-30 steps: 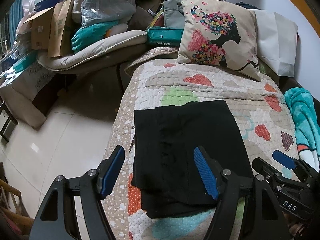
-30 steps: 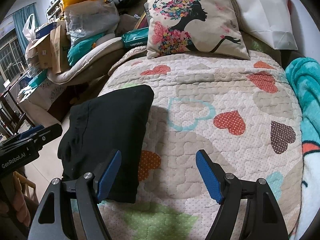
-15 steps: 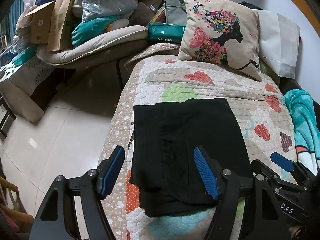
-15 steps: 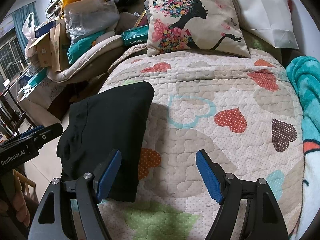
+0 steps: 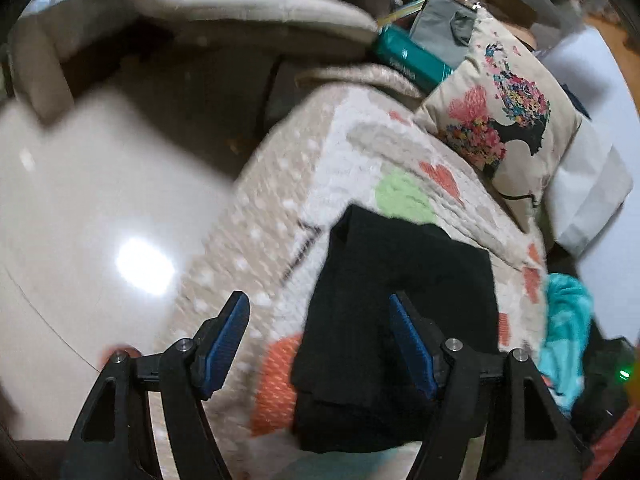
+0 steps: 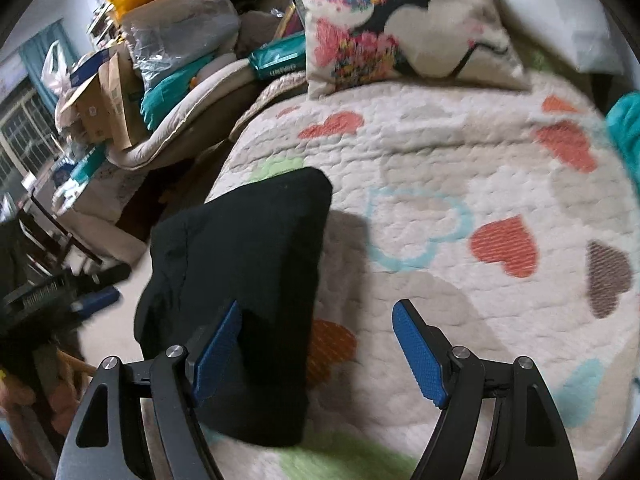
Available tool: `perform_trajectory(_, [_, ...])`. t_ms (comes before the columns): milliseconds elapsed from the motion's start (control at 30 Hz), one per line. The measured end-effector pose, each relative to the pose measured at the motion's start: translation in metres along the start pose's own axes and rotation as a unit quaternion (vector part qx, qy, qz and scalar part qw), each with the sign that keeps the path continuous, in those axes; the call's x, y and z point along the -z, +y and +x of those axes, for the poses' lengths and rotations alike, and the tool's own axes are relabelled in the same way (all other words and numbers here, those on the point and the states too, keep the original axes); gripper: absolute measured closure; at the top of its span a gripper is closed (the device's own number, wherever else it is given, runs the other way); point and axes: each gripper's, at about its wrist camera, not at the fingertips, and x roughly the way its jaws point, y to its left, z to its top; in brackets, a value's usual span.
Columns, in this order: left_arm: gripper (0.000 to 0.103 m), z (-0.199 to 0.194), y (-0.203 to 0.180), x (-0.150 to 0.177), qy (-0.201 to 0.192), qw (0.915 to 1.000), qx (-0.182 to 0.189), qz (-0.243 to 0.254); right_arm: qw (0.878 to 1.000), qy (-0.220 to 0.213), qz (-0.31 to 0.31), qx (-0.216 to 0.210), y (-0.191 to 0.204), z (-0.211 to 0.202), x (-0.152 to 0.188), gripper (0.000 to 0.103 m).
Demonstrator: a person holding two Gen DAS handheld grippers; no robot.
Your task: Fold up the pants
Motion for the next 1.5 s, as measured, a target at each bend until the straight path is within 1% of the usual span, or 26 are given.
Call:
perform_trajectory(67, [0.032,0.016,0.003,0.001,0.033,0.9991,0.021,-0.014,0.999,0.014,0.025,-0.028,-0.005,0.013,-0.005,0.021])
perform_trajectory(167, [0.031,0.039,0.002,0.008,0.062,0.9976,0.025,-0.015,0.996,0.027,0.055,-0.062,-0.011,0.026,-0.011,0.021])
perform_trajectory(200, [0.029,0.047,0.001,0.01,0.067,0.997,0.034,-0.017,0.996,0.03,0.057,-0.069,-0.011,0.028,-0.013,0.021])
perform_trajectory(267, [0.017,0.053,-0.003,0.012,0.066,0.9967,0.045,-0.016,0.995,0.036,0.056,-0.078,-0.01,0.034,-0.016,0.021])
perform_trajectory(300, [0.017,0.055,-0.008,0.014,0.062,0.9972,0.042,-0.005,0.994,0.041,0.053,-0.084,-0.008,0.037,-0.019,0.021])
perform_trajectory(333, [0.017,0.056,-0.011,0.015,0.061,0.9973,0.041,0.004,0.993,0.046,0.049,-0.092,-0.006,0.04,-0.02,0.025])
perform_trajectory(367, [0.017,0.057,-0.016,0.018,0.059,0.9972,0.042,0.016,0.993,0.05,0.047,-0.098,-0.005,0.042,-0.022,0.033])
perform_trajectory(400, [0.019,0.056,-0.017,0.019,0.059,0.9967,0.051,0.02,0.991,0.057,0.045,-0.11,-0.003,0.045,-0.024,0.039])
perform_trajectory(433, [0.029,0.056,-0.021,0.021,0.063,0.996,0.056,0.027,0.99,0.061,0.046,-0.115,-0.001,0.047,-0.024,0.042])
perform_trajectory(467, [0.041,0.055,-0.023,0.022,0.065,0.9959,0.052,0.036,0.99,0.061,0.047,-0.115,-0.001,0.047,-0.025,0.047])
perform_trajectory(500, [0.046,0.052,-0.028,0.024,0.063,0.9957,0.044,0.052,0.99,0.062,0.048,-0.117,-0.001,0.048,-0.025,0.05])
perform_trajectory(533, [0.055,0.05,-0.029,0.025,0.061,0.9955,0.044,0.058,0.99,0.063,0.048,-0.119,-0.001,0.048,-0.025,0.054])
perform_trajectory(567, [0.059,0.048,-0.032,0.026,0.059,0.9951,0.051,0.06,0.99,0.062,0.047,-0.12,-0.001,0.047,-0.025,0.057])
perform_trajectory(667, [0.06,0.044,-0.039,0.025,0.049,0.9953,0.052,0.066,0.99,0.057,0.051,-0.122,-0.002,0.043,-0.026,0.062])
perform_trajectory(733, [0.06,0.041,-0.046,0.023,0.041,0.9954,0.054,0.067,0.99,0.051,0.052,-0.12,-0.003,0.04,-0.028,0.064])
perform_trajectory(900, [0.06,0.046,-0.069,0.006,0.037,0.9946,0.063,0.073,0.993,0.028,0.052,-0.107,-0.009,0.029,-0.048,0.064])
perform_trajectory(1033, [0.06,0.057,-0.097,-0.006,0.032,0.9924,0.068,0.097,0.994,0.008,0.059,-0.094,-0.023,0.019,-0.066,0.064])
perform_trajectory(1267, [0.06,0.088,-0.135,-0.012,0.047,0.9875,0.069,0.134,0.996,-0.01,0.073,-0.059,-0.058,0.015,-0.083,0.064])
perform_trajectory(1433, [0.06,0.106,-0.143,-0.016,0.058,0.9866,0.067,0.137,0.995,-0.013,0.085,-0.051,-0.075,0.023,-0.087,0.064])
perform_trajectory(1500, [0.06,0.114,-0.144,-0.017,0.06,0.9865,0.06,0.14,0.995,-0.012,0.086,-0.05,-0.079,0.028,-0.088,0.064])
